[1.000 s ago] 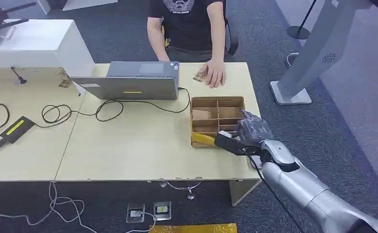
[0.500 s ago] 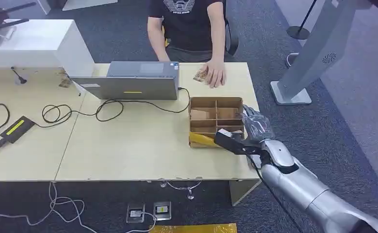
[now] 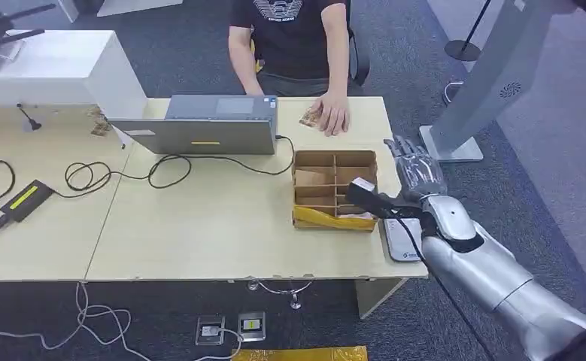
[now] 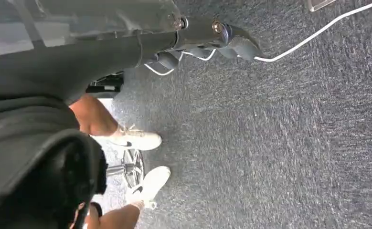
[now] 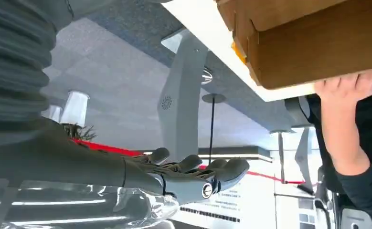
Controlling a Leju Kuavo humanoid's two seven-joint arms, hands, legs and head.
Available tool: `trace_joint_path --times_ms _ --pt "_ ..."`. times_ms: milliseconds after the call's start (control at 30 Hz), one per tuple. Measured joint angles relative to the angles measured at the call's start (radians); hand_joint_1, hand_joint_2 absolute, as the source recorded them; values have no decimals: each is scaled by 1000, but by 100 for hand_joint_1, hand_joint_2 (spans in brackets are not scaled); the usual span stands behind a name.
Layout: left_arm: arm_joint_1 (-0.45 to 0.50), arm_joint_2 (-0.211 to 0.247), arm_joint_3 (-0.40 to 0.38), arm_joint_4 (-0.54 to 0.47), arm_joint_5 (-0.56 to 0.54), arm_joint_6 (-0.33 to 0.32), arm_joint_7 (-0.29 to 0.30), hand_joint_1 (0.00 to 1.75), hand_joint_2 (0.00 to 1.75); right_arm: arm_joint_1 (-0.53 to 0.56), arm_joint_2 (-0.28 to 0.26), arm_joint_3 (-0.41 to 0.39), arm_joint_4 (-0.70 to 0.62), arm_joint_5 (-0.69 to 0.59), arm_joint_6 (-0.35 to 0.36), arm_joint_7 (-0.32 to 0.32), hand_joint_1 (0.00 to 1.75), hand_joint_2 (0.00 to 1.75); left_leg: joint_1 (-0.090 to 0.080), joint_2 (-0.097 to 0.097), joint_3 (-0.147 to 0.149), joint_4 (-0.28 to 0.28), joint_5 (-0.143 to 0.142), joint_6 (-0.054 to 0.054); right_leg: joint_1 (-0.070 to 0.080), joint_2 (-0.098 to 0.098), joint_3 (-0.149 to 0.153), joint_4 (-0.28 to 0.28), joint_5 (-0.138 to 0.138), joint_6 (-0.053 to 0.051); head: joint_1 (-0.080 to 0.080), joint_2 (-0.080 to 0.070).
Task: Pass the card to the sensor for recognition and then transmit it.
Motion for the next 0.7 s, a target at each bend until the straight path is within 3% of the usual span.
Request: trace_joint_path --times_ms 367,533,567,700 --pt "-2 3 -37 -5 0 0 0 0 0 -1 -10 -2 -23 3 3 4 0 175 0 0 0 0 0 0 0 0 0 0 0 0 0 0" --pt "-2 4 -52 -6 0 -2 -3 0 0 -5 -14 -13 -48 39 65 19 0 175 0 0 0 0 0 0 0 0 0 0 0 0 0 0" --pt "-2 5 -58 -6 0 -3 -5 0 0 -6 -17 -16 -58 39 88 31 0 0 0 0 0 0 0 0 0 0 0 0 0 0 0 0" --pt "1 7 -78 -8 3 -5 -15 0 0 -1 -34 -32 -121 -10 214 113 0 0 0 0 0 0 0 0 0 0 0 0 0 0 0 0"
